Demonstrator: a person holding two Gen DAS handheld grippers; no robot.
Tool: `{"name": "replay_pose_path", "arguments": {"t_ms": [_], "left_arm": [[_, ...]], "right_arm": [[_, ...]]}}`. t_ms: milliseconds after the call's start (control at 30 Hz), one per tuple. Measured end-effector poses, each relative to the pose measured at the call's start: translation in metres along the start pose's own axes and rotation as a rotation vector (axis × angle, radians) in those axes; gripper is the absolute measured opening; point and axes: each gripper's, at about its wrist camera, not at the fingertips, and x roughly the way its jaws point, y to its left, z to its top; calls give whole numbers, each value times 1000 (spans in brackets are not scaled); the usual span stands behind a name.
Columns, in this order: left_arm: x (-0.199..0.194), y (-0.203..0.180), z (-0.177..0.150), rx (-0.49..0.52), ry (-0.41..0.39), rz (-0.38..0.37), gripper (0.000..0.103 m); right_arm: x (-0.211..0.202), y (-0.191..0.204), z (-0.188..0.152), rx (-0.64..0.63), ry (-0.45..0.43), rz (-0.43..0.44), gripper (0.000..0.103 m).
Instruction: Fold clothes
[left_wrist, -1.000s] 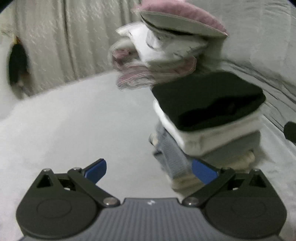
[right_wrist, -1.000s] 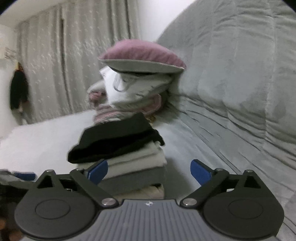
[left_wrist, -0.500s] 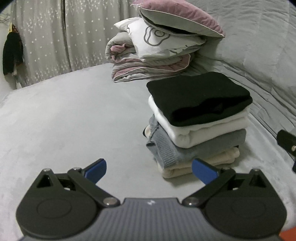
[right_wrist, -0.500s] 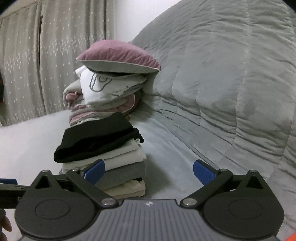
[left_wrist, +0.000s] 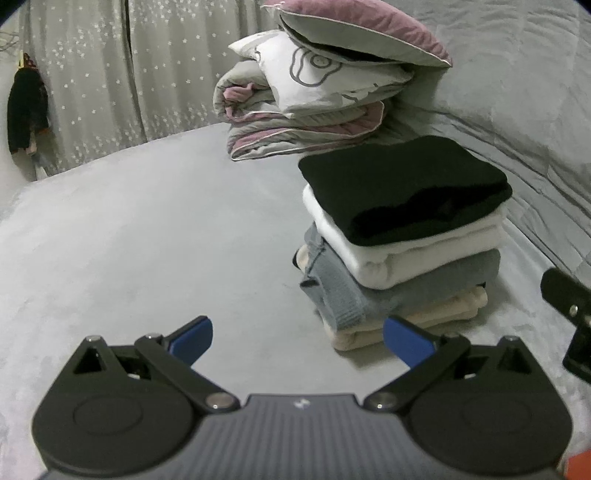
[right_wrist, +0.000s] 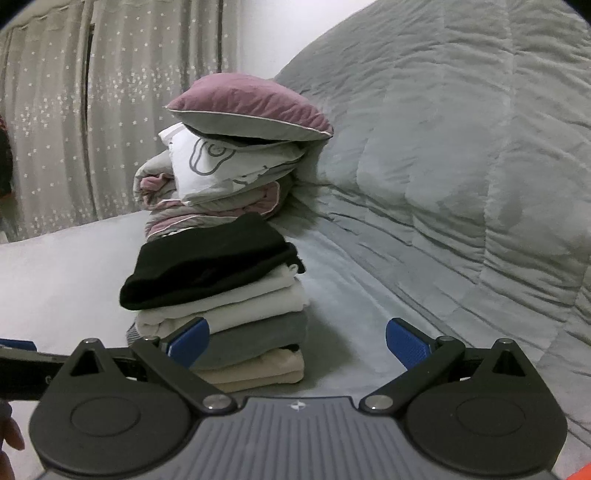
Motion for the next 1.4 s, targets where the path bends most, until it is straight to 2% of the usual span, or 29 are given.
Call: {"name": "replay_pose_path", "arguments": {"t_ms": [267, 1133, 1400], "left_arm": [[15, -14, -5, 33, 41, -13, 103], [17, -18, -6, 41, 52, -29, 103], [13, -15, -5, 35, 124, -69, 103]], "right_arm": [[0, 0, -2, -2, 3, -7, 103], [4, 2, -2, -18, 3, -2, 103], [-14, 0, 22, -25, 24, -6, 103]]}}
